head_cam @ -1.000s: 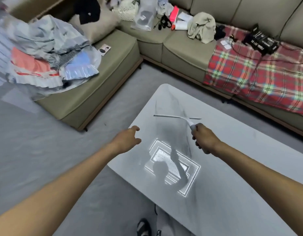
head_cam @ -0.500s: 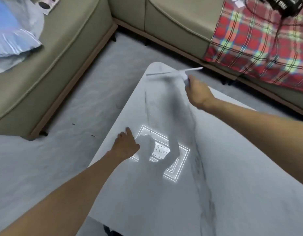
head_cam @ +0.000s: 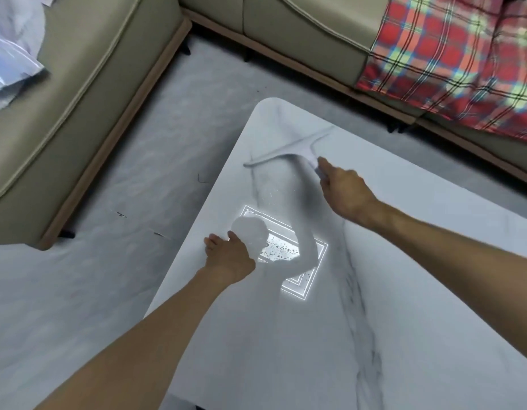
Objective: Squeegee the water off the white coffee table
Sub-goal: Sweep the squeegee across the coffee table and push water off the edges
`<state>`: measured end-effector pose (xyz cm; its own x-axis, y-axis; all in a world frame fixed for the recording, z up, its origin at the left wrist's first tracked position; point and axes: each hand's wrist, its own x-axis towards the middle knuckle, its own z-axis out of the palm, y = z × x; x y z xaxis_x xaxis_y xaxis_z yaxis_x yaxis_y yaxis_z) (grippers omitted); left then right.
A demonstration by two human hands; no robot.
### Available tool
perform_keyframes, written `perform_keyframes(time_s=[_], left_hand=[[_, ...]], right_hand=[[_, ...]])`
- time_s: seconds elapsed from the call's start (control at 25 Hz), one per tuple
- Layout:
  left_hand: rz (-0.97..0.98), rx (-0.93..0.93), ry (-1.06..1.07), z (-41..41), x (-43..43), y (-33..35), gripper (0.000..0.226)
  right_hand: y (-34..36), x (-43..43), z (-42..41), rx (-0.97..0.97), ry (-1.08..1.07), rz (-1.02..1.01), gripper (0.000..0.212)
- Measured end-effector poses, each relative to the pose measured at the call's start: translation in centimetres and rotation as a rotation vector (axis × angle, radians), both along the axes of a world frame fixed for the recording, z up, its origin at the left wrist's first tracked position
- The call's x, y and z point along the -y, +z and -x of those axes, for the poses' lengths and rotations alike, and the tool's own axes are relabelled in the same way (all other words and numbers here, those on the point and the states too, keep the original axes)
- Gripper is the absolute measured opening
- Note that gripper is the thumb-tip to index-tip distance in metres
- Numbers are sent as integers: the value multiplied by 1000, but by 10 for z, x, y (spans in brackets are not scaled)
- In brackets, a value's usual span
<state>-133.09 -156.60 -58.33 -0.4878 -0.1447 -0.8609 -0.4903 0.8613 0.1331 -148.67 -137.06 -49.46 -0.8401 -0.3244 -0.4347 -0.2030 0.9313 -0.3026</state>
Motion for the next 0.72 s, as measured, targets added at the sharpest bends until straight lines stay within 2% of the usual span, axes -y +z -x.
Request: perform_keyframes(time_s=[0.2, 0.32, 0.44, 0.56, 0.72], left_hand=[[6, 46, 27, 4, -5, 5, 88], [21, 31, 19, 3, -7, 6, 89], [42, 10, -6, 0, -7, 7, 86], [51, 16, -13, 2, -8, 9, 86], [41, -7, -12, -2, -7, 11, 85]], right_hand=[[40, -60, -54, 186, 2, -84, 34], [47, -61, -23, 92, -97, -34, 23], [36, -49, 17, 88, -317, 19, 10], [21, -48, 7, 161, -445, 20, 21], [27, -62, -72, 260, -365, -22, 27]])
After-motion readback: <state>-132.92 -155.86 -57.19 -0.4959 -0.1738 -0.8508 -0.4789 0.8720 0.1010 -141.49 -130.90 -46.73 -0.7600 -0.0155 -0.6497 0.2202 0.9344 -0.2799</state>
